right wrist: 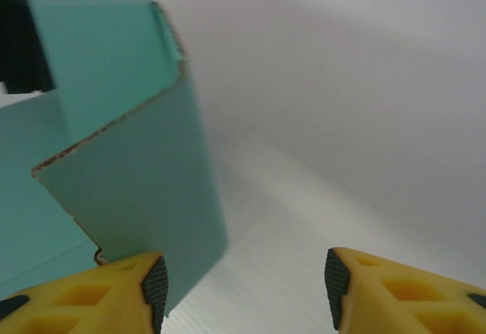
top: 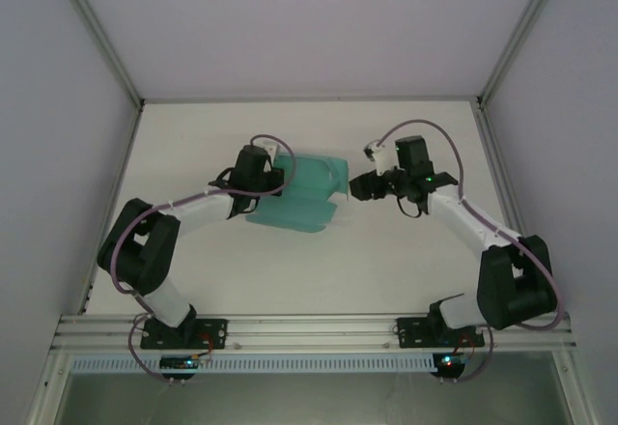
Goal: Assemble paper box
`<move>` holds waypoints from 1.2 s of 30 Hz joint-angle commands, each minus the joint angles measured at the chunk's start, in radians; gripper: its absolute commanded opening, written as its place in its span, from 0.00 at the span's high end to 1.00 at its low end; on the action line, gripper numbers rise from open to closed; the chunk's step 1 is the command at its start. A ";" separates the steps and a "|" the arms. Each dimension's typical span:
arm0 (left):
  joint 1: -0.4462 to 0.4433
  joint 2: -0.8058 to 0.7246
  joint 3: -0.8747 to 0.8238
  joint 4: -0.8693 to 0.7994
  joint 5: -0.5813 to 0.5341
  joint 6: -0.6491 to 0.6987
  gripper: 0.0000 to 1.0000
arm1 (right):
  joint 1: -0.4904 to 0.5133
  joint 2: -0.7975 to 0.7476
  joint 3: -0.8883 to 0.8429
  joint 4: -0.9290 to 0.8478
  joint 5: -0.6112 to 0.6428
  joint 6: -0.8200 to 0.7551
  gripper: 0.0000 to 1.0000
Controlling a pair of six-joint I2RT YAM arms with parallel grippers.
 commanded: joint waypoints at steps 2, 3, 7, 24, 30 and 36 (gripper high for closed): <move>-0.002 0.018 0.022 0.006 0.020 0.003 1.00 | 0.055 0.039 0.044 -0.054 -0.077 -0.067 0.43; -0.002 0.019 0.021 0.007 0.022 0.004 1.00 | 0.065 0.050 0.050 -0.052 -0.077 -0.067 0.43; -0.006 0.024 0.030 -0.007 0.022 0.013 1.00 | 0.092 0.091 0.075 -0.009 -0.041 -0.033 0.49; -0.086 -0.017 0.026 0.008 -0.120 -0.005 1.00 | 0.283 0.239 0.131 0.251 0.669 0.275 0.74; -0.110 -0.022 0.031 0.015 -0.178 -0.032 1.00 | 0.316 0.326 0.210 0.162 0.970 0.429 0.93; -0.134 -0.022 0.051 -0.006 -0.254 -0.069 1.00 | 0.326 0.418 0.325 -0.075 1.209 0.594 1.00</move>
